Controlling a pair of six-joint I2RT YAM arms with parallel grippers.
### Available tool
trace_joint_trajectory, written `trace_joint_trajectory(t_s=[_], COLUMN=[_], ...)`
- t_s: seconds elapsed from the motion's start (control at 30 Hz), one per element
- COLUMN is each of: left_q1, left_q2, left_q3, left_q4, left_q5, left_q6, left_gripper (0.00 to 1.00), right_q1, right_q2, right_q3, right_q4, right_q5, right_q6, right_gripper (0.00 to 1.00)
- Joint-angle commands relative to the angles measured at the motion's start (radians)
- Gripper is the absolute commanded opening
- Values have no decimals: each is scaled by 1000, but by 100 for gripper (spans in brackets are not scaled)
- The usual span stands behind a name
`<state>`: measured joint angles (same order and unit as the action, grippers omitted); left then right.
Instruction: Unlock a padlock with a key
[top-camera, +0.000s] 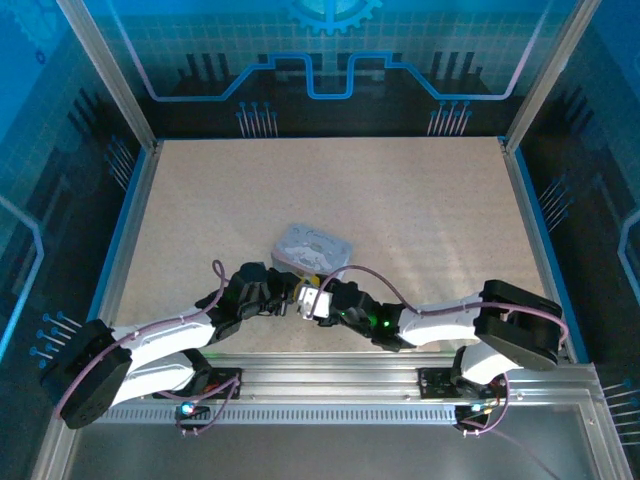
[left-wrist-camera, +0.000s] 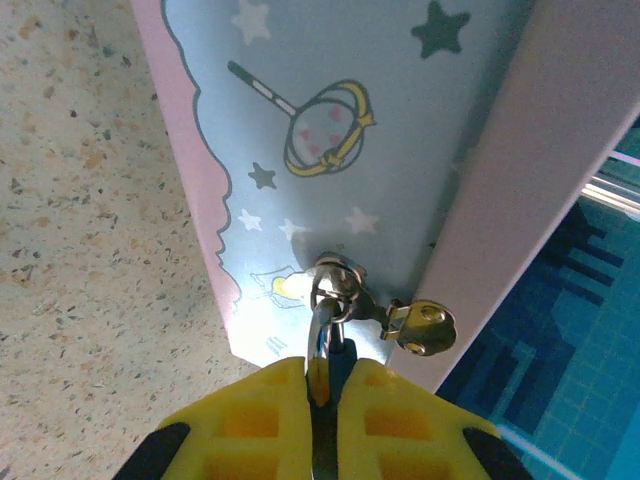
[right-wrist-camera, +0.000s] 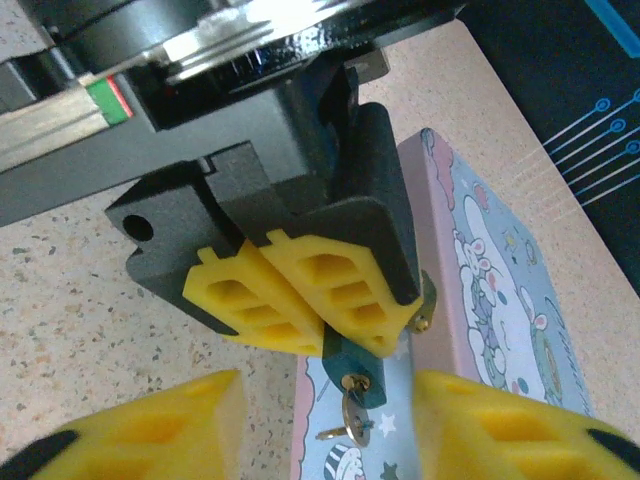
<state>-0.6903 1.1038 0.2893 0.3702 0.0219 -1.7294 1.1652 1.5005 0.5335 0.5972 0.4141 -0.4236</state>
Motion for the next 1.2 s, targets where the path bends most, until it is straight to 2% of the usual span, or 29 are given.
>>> trace_joint_trajectory(t_s=[0.0, 0.17, 0.43, 0.77, 1.17], left_q1=[-6, -5, -5, -5, -6], left_q2=[-24, -26, -27, -28, -22], left_q3=[24, 25, 23, 23, 22], left_q4=[10, 10, 9, 11, 16], left_q5=[6, 5, 6, 10, 12], left_q6=[-6, -6, -5, 0, 5], left_gripper=[0, 0, 0, 0, 0], right_q1=[8, 2, -16, -31, -50], right_q2=[26, 32, 24, 26, 10], right_q3=[25, 20, 2, 0, 3], right_q4=[47, 45, 44, 26, 5], right_q5=[17, 25, 24, 36, 8], right_q6=[18, 34, 66, 81, 140], right_gripper=[40, 30, 20, 15, 3])
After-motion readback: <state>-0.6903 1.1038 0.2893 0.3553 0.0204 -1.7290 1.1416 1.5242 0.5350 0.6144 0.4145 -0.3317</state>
